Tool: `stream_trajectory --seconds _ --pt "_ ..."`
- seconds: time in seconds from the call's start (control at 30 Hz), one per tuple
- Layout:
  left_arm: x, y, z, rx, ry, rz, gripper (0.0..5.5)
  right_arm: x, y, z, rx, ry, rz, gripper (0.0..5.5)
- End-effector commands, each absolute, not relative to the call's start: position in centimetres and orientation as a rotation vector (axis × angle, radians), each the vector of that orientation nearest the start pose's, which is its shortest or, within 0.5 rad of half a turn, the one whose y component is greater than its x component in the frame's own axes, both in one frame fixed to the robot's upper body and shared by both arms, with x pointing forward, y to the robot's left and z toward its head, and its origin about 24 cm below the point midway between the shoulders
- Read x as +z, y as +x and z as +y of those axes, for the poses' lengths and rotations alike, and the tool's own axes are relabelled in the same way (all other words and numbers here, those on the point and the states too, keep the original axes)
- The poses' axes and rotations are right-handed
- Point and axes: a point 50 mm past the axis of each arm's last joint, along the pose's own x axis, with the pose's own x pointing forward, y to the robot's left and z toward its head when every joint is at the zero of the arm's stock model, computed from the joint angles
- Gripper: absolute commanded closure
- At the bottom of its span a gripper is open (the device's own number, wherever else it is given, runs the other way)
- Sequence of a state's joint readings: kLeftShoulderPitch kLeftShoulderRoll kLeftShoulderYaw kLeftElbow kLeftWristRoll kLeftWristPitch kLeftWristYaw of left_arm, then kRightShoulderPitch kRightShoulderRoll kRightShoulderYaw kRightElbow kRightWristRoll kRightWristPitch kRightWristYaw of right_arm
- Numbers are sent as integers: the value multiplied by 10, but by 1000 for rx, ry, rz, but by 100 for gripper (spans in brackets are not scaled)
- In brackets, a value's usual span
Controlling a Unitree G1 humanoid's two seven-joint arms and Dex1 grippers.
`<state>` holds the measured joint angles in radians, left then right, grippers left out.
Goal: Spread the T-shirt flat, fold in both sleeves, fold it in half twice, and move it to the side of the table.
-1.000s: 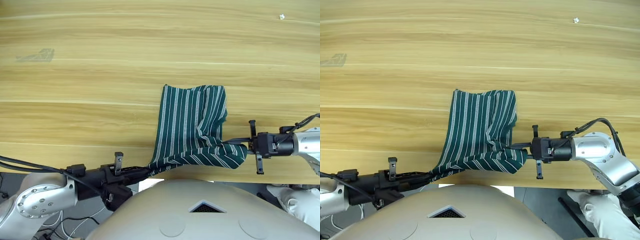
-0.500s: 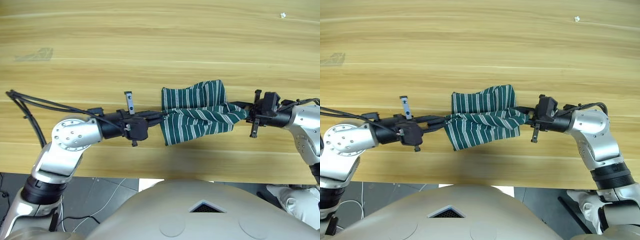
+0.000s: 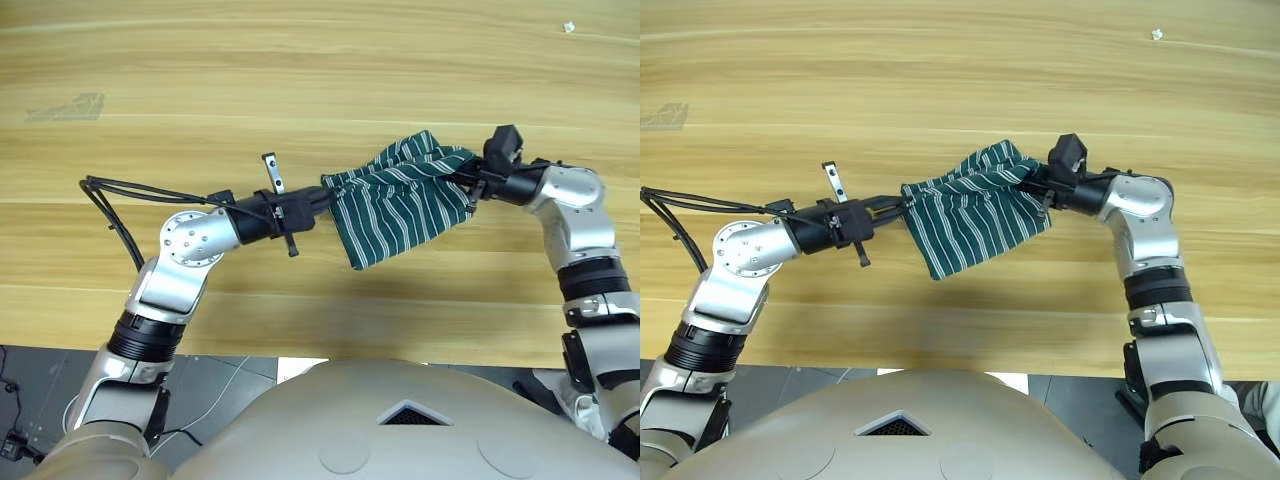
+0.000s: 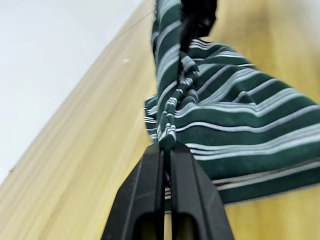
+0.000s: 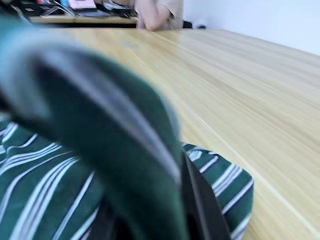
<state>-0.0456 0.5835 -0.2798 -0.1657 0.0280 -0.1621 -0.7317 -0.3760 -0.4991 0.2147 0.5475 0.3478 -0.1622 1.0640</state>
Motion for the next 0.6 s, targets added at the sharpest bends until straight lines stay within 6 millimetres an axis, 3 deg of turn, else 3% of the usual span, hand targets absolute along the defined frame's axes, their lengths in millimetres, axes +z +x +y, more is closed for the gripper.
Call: stream_trajectory --seconds 0.03,0.27,0.5,0.6 --pt "72 232 149 -1021 681 -69 550 49 309 -184 1065 -215 158 475" --pt "61 239 160 -954 684 -10 550 48 317 -186 1021 -244 151 362" --pt "45 247 167 -842 701 48 550 66 331 -198 932 -256 82 228" --pt "39 251 171 -776 701 66 550 72 335 -202 894 -251 46 222"
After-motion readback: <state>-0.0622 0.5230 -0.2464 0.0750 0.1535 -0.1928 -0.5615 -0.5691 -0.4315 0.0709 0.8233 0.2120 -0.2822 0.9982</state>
